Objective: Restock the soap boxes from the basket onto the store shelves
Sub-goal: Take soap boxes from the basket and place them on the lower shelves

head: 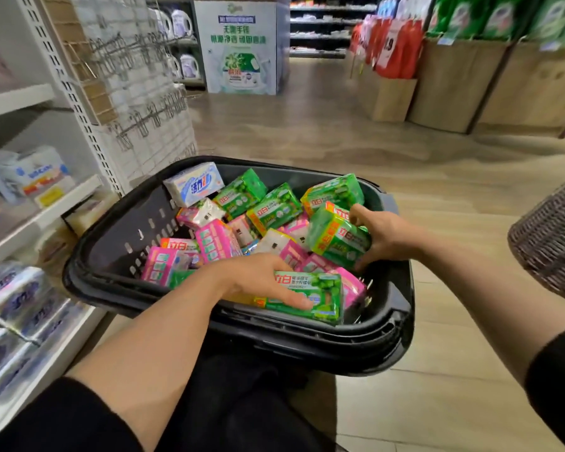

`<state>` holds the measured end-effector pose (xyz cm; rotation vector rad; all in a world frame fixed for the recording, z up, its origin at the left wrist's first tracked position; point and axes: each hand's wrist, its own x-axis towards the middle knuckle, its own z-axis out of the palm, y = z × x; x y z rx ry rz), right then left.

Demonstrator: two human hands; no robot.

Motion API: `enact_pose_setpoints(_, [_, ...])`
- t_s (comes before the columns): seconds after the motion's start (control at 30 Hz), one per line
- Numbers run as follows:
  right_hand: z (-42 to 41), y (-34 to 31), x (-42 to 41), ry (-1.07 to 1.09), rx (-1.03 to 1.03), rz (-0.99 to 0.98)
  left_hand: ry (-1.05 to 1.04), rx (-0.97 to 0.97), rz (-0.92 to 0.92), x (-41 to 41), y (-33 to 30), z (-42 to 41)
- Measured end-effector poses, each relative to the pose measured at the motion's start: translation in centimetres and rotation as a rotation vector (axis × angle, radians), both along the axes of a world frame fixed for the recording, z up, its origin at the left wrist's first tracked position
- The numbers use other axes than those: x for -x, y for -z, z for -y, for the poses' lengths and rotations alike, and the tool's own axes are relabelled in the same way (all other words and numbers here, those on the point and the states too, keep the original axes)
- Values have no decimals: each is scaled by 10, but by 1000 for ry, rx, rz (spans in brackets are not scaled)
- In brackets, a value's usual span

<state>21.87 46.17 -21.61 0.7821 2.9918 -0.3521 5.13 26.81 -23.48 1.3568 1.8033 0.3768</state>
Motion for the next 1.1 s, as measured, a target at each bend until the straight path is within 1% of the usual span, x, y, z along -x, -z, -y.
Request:
enact_pose_setpoints(0.1, [-8, -6, 4, 54, 194, -64, -45, 15, 37, -1, 0, -1])
enact_pose_setpoints(0.2, [-11, -1, 5, 88, 282, -99, -79, 35, 101, 0, -1, -1])
enact_pose_setpoints(0.3, [-10, 8, 7, 101, 260, -100, -111, 59, 154, 1, -4, 0])
enact_pose_setpoints(0.43, [-12, 14, 5, 101, 227, -187, -120, 99, 220, 2, -5, 2])
enact_pose_setpoints(0.5, [-13, 17, 2, 97, 246, -251, -120, 105, 245, 0, -7, 3])
enact_pose_setpoints(0.57, [-12, 19, -1, 81, 264, -302, -162, 121, 257, 0, -10, 4])
enact_pose_setpoints(0.63, [-11, 21, -2, 55, 241, -321, -228, 113, 286, 2, -13, 7])
enact_pose_setpoints(0.8, [-9, 21, -3, 17, 175, -357, -319, 24, 412, 17, -11, 18])
enact_pose_setpoints(0.87, [-6, 18, -3, -18, 179, -403, -365, -31, 425, 16, -12, 23])
enact_pose_setpoints(0.93, [2, 12, 1, -48, 261, -501, -448, -153, 432, 18, -16, 30])
enact_pose_setpoints(1.03, [21, -5, 20, -57, 467, -685, -585, -360, 459, 32, -18, 57])
enact_pose_setpoints(1.1, [38, -23, 43, -93, 571, -745, -651, -481, 472, 40, -18, 88])
